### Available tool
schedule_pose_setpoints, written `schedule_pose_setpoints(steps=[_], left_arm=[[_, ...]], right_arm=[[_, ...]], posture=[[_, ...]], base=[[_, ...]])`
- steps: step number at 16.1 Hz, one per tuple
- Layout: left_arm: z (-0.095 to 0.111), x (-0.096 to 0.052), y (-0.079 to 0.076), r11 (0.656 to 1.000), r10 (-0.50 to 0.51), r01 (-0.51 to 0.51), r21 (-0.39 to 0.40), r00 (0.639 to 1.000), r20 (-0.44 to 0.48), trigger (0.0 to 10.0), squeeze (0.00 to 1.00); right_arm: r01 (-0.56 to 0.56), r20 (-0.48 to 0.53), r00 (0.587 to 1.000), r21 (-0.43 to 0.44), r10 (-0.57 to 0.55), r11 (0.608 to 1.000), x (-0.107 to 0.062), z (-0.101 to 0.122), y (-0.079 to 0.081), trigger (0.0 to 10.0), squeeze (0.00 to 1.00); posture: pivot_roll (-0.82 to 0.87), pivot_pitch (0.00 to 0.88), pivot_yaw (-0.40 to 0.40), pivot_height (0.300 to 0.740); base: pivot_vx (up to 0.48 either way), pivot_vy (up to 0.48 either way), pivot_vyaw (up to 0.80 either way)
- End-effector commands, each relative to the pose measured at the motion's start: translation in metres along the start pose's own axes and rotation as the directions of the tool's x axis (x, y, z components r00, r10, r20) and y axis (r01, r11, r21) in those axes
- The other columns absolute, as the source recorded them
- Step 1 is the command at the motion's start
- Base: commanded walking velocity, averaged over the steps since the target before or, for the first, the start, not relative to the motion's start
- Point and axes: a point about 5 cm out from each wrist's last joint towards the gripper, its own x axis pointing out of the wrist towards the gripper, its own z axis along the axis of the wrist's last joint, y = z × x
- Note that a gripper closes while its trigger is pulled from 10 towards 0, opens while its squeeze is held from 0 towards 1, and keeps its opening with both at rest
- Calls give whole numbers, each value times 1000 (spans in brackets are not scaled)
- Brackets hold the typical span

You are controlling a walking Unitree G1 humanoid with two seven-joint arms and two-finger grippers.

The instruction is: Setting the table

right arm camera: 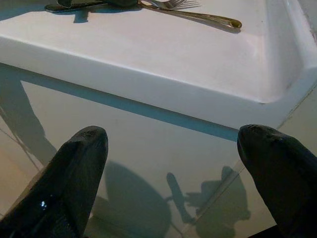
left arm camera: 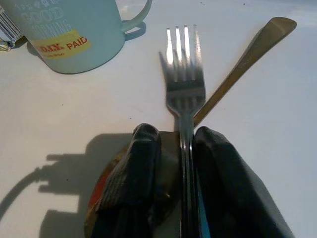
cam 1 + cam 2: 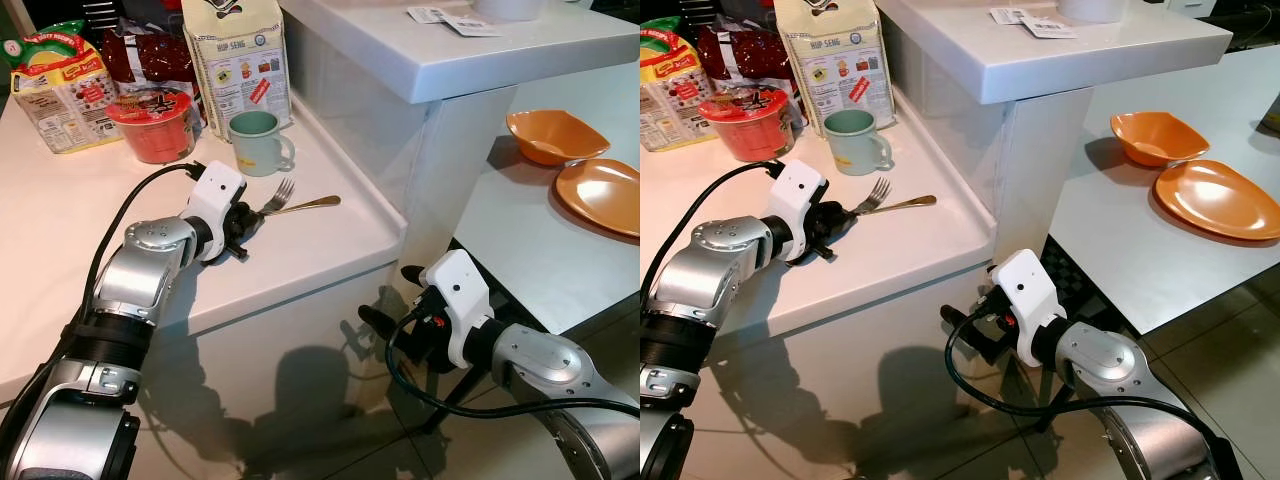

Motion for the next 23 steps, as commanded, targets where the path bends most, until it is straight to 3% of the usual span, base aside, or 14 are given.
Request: schedule_pose_setpoints(steps=[1, 8, 13, 18, 22, 23], left_arm=[[-9, 3, -6, 999, -47, 46, -11, 997, -53, 0, 0], [-9, 4, -8, 998, -57, 59, 35, 997, -60, 0, 0], [5, -1, -2, 998, -48, 48, 28, 999, -6, 0, 0], [27, -33, 5, 991, -123, 131, -40, 979, 161, 0, 0], [29, -53, 3, 979, -169, 190, -78, 960, 222, 0, 0], [27, -58, 2, 972, -155, 191, -133, 957, 245, 0, 0]], right_arm=[[-6, 3, 1000, -14, 6, 1000, -2, 2, 1, 10000, 0], [-5, 0, 1000, -15, 5, 1000, -1, 2, 0, 10000, 0], [3, 7, 1000, -15, -2, 1000, -1, 3, -1, 10000, 0], [32, 51, 998, 2, -32, 999, -1, 9, -6, 10000, 0], [24, 62, 998, 5, -24, 1000, 2, 10, -7, 10000, 0], [23, 68, 997, 7, -23, 1000, 2, 11, -7, 10000, 0]], posture=[[-25, 0, 11, 740], [-24, 0, 10, 740], [-23, 0, 9, 740], [-14, 0, 7, 740], [-3, 0, 0, 740], [0, 0, 0, 740]], base=[[0, 0, 0], [0, 0, 0], [0, 0, 0], [0, 0, 0], [0, 0, 0], [0, 0, 0]])
